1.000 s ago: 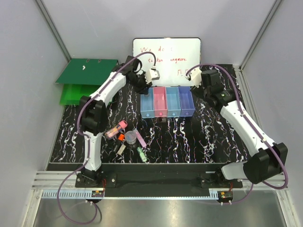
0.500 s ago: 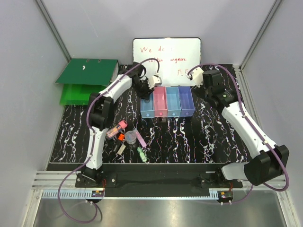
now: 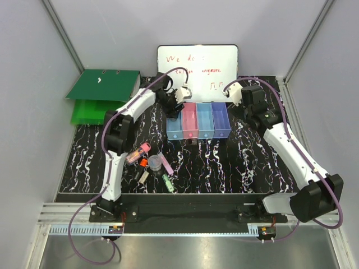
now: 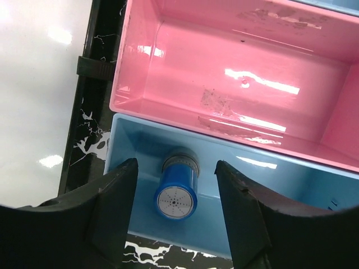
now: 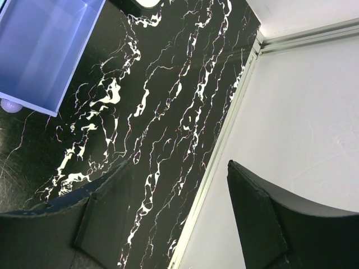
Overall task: Sort the stationery into containers
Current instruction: Place the stationery in the storage box, then pick up the stationery from the center of the board.
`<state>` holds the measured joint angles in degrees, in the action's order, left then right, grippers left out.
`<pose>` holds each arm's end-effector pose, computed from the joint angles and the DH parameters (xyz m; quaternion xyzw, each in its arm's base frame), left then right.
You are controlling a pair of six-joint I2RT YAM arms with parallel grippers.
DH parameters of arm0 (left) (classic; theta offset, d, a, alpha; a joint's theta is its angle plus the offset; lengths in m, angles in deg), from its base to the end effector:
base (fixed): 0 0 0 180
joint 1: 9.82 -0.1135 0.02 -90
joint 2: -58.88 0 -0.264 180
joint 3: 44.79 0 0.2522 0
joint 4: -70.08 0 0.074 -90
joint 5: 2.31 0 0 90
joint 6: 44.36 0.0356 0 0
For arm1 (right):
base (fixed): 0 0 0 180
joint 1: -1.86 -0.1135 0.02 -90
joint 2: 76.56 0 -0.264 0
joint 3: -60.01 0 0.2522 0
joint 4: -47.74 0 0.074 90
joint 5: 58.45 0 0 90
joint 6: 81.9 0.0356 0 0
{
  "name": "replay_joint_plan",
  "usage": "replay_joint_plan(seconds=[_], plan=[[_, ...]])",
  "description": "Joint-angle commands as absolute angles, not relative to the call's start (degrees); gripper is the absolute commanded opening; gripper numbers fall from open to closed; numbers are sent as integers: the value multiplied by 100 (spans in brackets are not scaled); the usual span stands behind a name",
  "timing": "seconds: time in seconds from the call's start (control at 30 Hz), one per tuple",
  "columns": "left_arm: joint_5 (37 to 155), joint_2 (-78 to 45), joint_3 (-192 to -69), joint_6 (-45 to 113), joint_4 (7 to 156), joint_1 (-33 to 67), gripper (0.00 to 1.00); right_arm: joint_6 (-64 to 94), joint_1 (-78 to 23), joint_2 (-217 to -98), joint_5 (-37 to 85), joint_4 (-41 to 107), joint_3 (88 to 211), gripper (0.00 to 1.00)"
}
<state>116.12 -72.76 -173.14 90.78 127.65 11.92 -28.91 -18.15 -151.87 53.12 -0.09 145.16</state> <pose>0.4567 -0.2004 0.2043 0.5686 0.7489 -0.1833 0.2870 0.2732 0.0856 0.3460 -0.3493 0.8150 -0.2300 0.4011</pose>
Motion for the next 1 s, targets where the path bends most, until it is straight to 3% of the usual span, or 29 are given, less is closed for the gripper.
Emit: replay_joint_plan(seconds=[0.0, 0.23, 0.53, 0.97], plan=[[11617, -6418, -17202, 8994, 12585, 1181, 63, -2907, -1774, -14943, 5379, 181, 14478, 75], [11749, -4532, -15739, 9036, 12594, 1172, 66, -2960, -1774, -14907, 5353, 198, 14496, 75], [11723, -2306, -13020, 10566, 13550, 1374, 84, -2978, -1783, -14881, 5300, 260, 14601, 76], [11556, -2453, -11981, 10716, 13711, 1637, 84, -3004, -1774, -14565, 5344, 251, 14373, 76]])
